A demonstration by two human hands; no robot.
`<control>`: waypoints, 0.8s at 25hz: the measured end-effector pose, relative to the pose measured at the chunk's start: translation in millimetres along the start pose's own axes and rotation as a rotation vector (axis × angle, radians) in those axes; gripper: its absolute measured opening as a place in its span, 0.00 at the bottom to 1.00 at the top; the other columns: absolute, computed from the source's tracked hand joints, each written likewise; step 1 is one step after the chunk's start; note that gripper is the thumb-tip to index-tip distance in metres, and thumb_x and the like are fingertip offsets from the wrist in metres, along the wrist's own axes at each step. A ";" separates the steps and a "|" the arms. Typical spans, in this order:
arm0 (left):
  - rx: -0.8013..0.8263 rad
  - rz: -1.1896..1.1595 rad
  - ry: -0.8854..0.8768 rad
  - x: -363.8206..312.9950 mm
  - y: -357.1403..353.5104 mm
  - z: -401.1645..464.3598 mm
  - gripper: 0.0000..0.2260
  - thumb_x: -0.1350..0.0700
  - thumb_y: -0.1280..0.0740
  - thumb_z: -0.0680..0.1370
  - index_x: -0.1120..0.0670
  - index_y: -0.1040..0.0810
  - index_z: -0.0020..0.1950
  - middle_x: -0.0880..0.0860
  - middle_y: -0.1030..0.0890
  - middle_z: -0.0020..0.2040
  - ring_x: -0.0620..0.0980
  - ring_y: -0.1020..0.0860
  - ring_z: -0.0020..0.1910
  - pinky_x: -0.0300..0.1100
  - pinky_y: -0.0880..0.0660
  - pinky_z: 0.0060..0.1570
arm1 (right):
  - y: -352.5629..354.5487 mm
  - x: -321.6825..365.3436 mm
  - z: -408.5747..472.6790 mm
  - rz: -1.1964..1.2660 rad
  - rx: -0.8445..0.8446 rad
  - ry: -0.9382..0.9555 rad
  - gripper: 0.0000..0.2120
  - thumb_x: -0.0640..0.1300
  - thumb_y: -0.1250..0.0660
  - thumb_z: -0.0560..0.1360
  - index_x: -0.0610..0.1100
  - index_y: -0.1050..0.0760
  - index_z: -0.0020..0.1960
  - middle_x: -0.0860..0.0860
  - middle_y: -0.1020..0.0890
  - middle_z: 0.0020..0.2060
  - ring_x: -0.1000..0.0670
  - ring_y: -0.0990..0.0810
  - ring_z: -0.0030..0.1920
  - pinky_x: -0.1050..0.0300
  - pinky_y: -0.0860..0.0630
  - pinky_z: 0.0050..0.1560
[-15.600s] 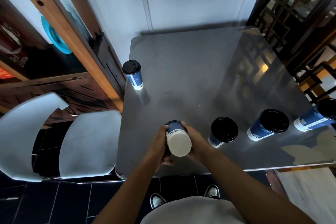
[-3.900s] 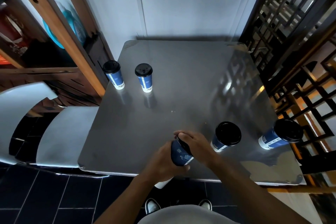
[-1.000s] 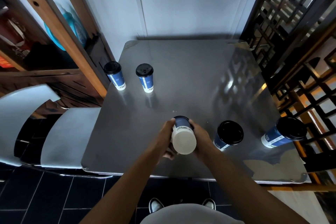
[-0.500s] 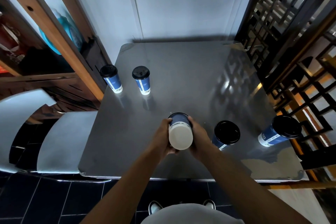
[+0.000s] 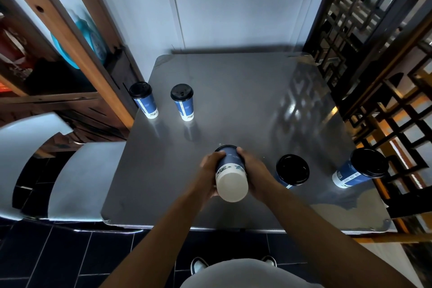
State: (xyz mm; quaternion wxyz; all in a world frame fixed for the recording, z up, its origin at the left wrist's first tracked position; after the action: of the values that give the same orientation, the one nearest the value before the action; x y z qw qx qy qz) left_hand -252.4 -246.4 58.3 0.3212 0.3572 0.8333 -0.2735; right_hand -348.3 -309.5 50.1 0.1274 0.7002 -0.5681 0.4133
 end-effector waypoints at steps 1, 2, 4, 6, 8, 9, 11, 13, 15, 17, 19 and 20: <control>-0.010 -0.037 -0.014 -2.9 0.6 1.1 0.21 0.48 0.34 0.77 0.62 0.25 0.63 0.63 0.19 0.43 0.55 0.18 0.30 0.42 0.22 0.29 | 1.6 0.0 -0.2 0.011 -0.025 0.005 0.21 0.54 0.38 0.81 0.39 0.23 0.63 0.39 0.14 0.51 0.44 0.15 0.41 0.50 0.18 0.43; 0.001 -0.069 -0.012 -2.9 0.3 2.7 0.16 0.50 0.37 0.80 0.61 0.24 0.59 0.60 0.18 0.38 0.53 0.18 0.27 0.40 0.23 0.25 | 3.5 -0.3 -0.2 0.025 -0.047 0.009 0.19 0.54 0.39 0.82 0.40 0.22 0.62 0.40 0.14 0.49 0.45 0.14 0.40 0.52 0.18 0.39; 0.016 -0.114 0.025 -1.7 -1.7 0.7 0.15 0.48 0.41 0.81 0.58 0.23 0.53 0.55 0.17 0.31 0.50 0.18 0.25 0.38 0.25 0.21 | 3.8 -1.2 0.1 0.070 -0.056 0.012 0.17 0.52 0.39 0.82 0.40 0.21 0.61 0.43 0.14 0.51 0.46 0.14 0.44 0.55 0.18 0.35; 0.013 -0.133 0.039 -1.0 -2.3 -1.4 0.17 0.46 0.42 0.82 0.57 0.23 0.54 0.54 0.18 0.32 0.52 0.19 0.28 0.38 0.25 0.21 | 3.0 -2.0 -0.5 0.092 -0.057 0.018 0.16 0.51 0.40 0.83 0.41 0.20 0.57 0.45 0.13 0.48 0.48 0.14 0.42 0.56 0.19 0.31; 0.013 -0.104 0.048 0.3 -4.5 -2.6 0.18 0.44 0.42 0.81 0.56 0.23 0.57 0.55 0.18 0.38 0.54 0.19 0.34 0.40 0.24 0.23 | 4.9 -1.8 0.0 0.084 -0.058 0.031 0.16 0.50 0.41 0.83 0.42 0.20 0.52 0.47 0.12 0.39 0.50 0.14 0.35 0.58 0.20 0.28; 0.008 -0.069 0.056 1.3 -5.2 -2.5 0.18 0.43 0.42 0.81 0.55 0.23 0.57 0.55 0.19 0.39 0.54 0.19 0.36 0.41 0.23 0.24 | 5.7 -1.1 0.8 0.086 -0.052 0.039 0.16 0.50 0.42 0.83 0.42 0.20 0.50 0.48 0.12 0.36 0.51 0.14 0.33 0.59 0.20 0.27; -0.015 0.015 0.067 3.7 -2.5 -0.9 0.19 0.40 0.41 0.79 0.53 0.21 0.53 0.55 0.18 0.38 0.55 0.19 0.36 0.43 0.23 0.28 | 8.4 1.6 1.5 0.082 -0.049 0.055 0.16 0.50 0.41 0.83 0.42 0.19 0.48 0.48 0.13 0.33 0.51 0.14 0.32 0.60 0.21 0.27; -0.027 0.068 0.066 3.0 1.6 0.9 0.19 0.38 0.39 0.75 0.53 0.22 0.51 0.55 0.19 0.37 0.56 0.19 0.37 0.46 0.23 0.32 | 8.8 4.3 1.8 0.040 -0.043 0.064 0.16 0.51 0.40 0.82 0.42 0.19 0.48 0.48 0.13 0.34 0.51 0.14 0.32 0.61 0.21 0.28; -0.033 0.094 0.086 1.1 2.8 -0.5 0.26 0.37 0.36 0.67 0.56 0.22 0.54 0.59 0.19 0.42 0.61 0.19 0.42 0.50 0.23 0.40 | 8.6 7.6 0.8 -0.013 -0.043 0.078 0.17 0.54 0.40 0.81 0.43 0.19 0.51 0.47 0.12 0.36 0.50 0.14 0.33 0.60 0.21 0.30; -0.025 0.087 0.088 -2.0 -0.3 -2.9 0.36 0.38 0.36 0.62 0.59 0.23 0.63 0.62 0.20 0.48 0.63 0.20 0.46 0.55 0.25 0.48 | 7.9 11.5 0.1 -0.075 -0.056 0.095 0.18 0.57 0.40 0.80 0.45 0.19 0.55 0.48 0.12 0.39 0.49 0.13 0.36 0.58 0.20 0.32; 0.012 0.031 0.046 -7.8 -6.0 -4.1 0.40 0.39 0.33 0.62 0.61 0.26 0.68 0.64 0.20 0.48 0.62 0.19 0.41 0.53 0.23 0.46 | 6.4 14.8 -0.4 -0.134 -0.066 0.109 0.17 0.59 0.41 0.79 0.49 0.19 0.53 0.50 0.12 0.39 0.50 0.13 0.37 0.58 0.20 0.32; 0.031 -0.004 0.009 -12.0 -8.0 -4.0 0.36 0.42 0.32 0.66 0.62 0.27 0.68 0.63 0.20 0.46 0.59 0.18 0.36 0.49 0.21 0.41 | 6.4 15.9 -0.4 -0.144 -0.072 0.114 0.17 0.59 0.41 0.79 0.50 0.19 0.52 0.51 0.12 0.38 0.51 0.13 0.36 0.58 0.20 0.30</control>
State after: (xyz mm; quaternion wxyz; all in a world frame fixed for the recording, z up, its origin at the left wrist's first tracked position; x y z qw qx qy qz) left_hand -253.5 -253.6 71.5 0.3114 0.3616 0.8311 -0.2854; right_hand -354.0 -322.3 59.9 0.2140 0.7095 -0.5226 0.4215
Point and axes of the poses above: each hand's wrist, its own z-axis towards the middle knuckle, its own y-axis out of the back of the hand, x = y × z, the point moved 9 cm from there along z, towards the middle knuckle
